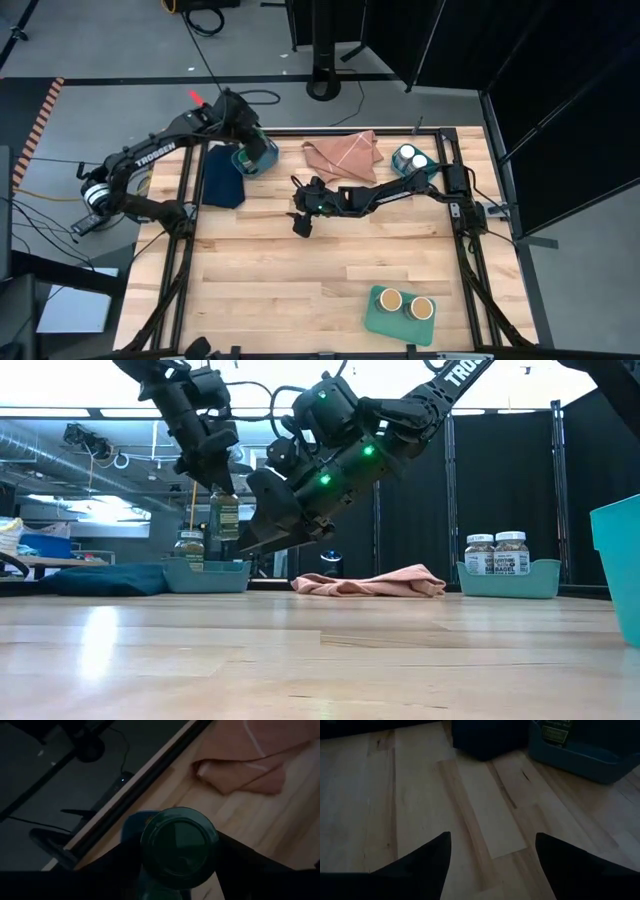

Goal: Sort spices by type
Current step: Put the green seasoning bottle into the blue bin

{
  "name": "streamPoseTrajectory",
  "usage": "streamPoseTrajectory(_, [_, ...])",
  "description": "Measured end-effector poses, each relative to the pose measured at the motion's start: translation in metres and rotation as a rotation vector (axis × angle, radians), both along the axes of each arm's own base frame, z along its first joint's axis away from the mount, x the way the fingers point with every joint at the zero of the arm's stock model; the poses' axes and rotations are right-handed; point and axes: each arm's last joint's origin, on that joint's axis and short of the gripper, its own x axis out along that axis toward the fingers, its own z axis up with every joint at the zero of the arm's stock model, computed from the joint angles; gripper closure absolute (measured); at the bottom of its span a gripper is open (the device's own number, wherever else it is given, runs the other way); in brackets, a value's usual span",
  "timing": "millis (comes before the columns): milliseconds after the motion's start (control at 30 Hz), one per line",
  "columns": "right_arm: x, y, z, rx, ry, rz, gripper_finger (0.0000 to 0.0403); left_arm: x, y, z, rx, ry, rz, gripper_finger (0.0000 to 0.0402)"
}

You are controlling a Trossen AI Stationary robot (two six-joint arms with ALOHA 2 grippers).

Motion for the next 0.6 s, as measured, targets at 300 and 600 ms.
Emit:
streamPoseTrajectory(300, [0.0, 0.0, 0.0, 0.007, -0.002, -0.004, 0.0109, -0.004, 0.007, 0.001, -0.029, -0.06, -0.018, 0.0192])
streamPoseTrajectory(600, [0.0, 0.0, 0.0, 0.028, -0.009, -0.019, 0.0114, 0.003, 0.014, -0.012, -0.06, -0.02, -0.025, 0.0192])
